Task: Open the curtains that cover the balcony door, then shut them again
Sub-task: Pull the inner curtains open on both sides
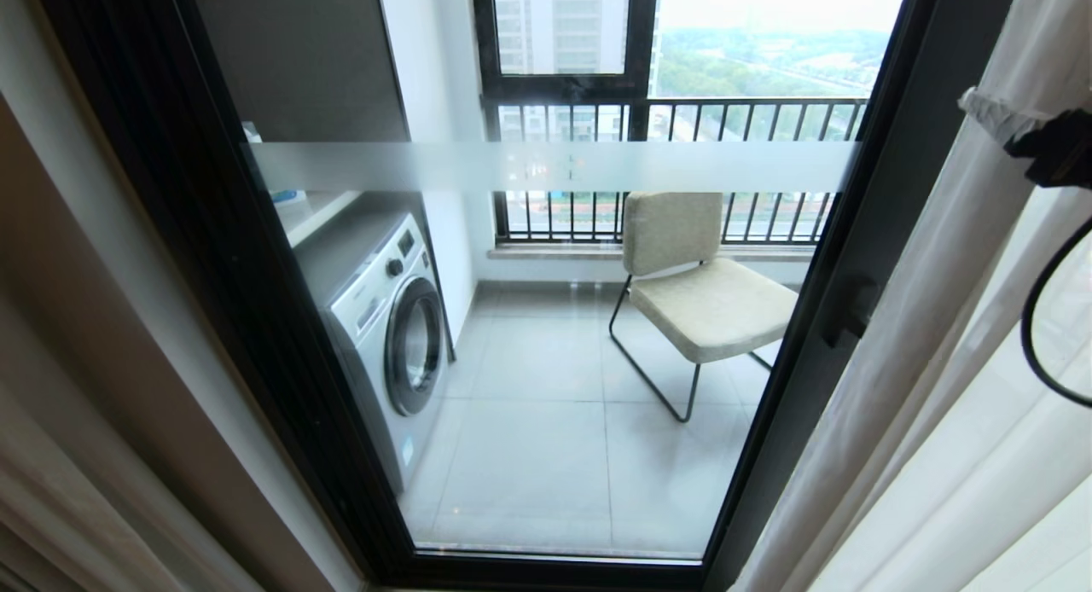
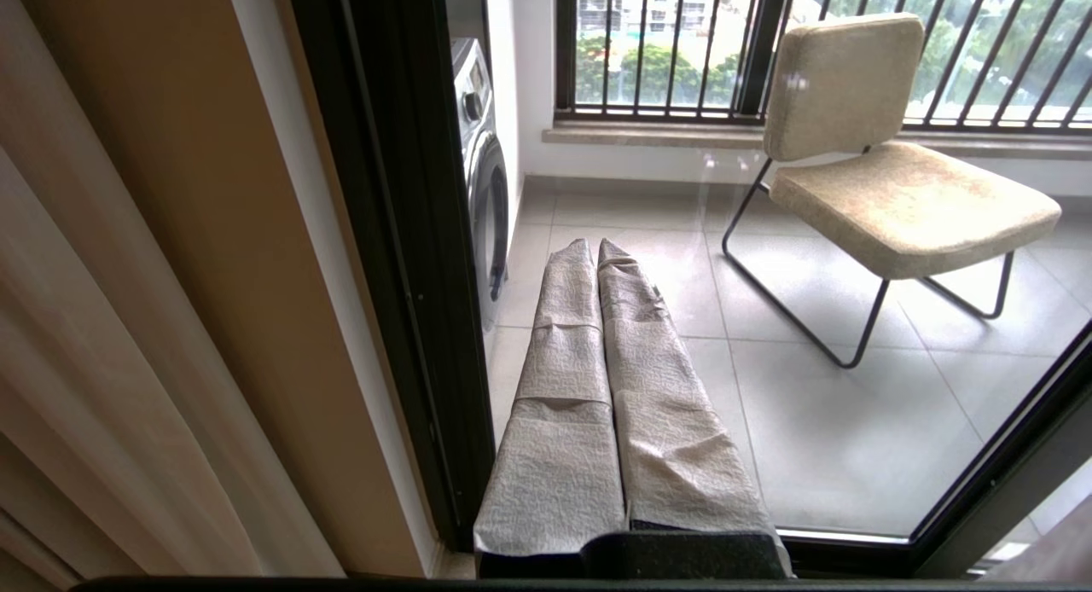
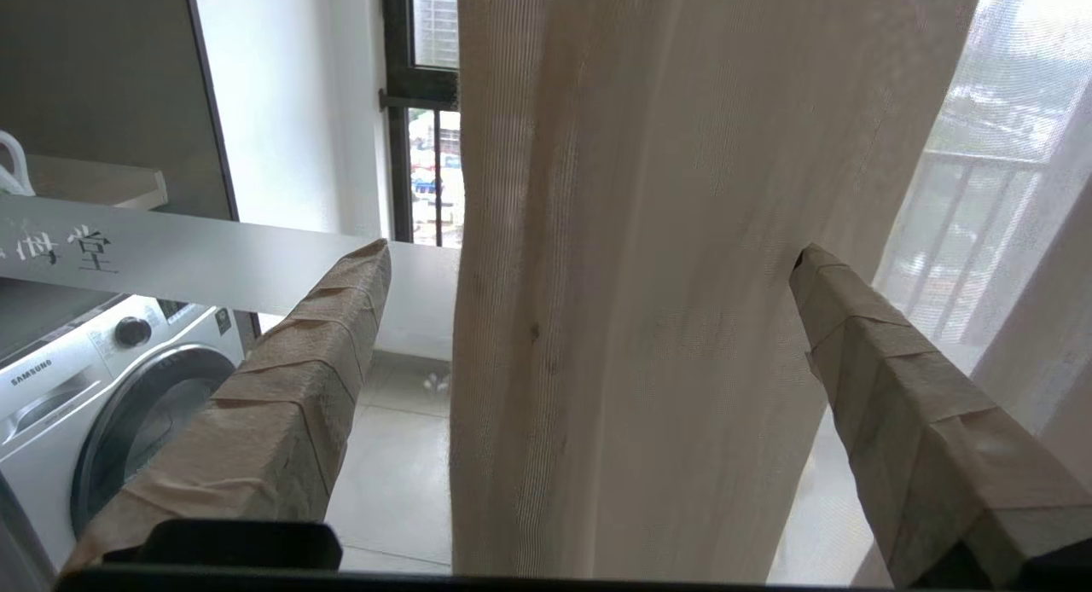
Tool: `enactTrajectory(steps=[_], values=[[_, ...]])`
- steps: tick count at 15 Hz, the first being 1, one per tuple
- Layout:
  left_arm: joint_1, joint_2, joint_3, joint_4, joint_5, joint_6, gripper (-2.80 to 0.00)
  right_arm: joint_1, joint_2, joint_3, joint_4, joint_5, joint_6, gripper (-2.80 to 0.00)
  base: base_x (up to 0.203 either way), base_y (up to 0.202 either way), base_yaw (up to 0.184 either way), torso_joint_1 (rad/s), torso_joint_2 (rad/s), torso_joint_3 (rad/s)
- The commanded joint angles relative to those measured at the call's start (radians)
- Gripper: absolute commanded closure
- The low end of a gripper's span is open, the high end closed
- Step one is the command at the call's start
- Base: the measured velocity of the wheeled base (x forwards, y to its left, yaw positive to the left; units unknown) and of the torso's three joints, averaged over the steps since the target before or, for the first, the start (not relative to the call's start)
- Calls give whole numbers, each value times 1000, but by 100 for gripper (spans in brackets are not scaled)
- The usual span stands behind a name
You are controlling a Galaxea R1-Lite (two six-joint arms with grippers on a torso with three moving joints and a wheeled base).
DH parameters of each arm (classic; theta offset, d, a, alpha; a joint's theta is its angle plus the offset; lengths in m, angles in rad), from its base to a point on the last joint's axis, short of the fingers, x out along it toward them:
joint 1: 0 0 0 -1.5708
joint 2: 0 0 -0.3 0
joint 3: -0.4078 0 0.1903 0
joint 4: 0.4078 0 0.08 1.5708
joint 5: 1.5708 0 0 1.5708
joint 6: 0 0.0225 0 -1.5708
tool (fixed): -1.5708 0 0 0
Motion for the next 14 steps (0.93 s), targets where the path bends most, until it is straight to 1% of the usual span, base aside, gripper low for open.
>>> enactTrajectory(steps=[1,2,3,14], values=[[0,0,0,-1,0,0,0,0,31,-12,-10,1,0,-280,0,0,0,0,0,0],[0,0,0,-1,0,0,0,0,34,-12,-12,1,-2,-26,0,0,0,0,0,0],[0,0,0,-1,0,0,0,0,34,-12,-12,1,0,0,0,0,0,0,0,0],[0,0,0,0,1,-3,0,0,5,2,-38,1,0,0,0,0,0,0,0,0]])
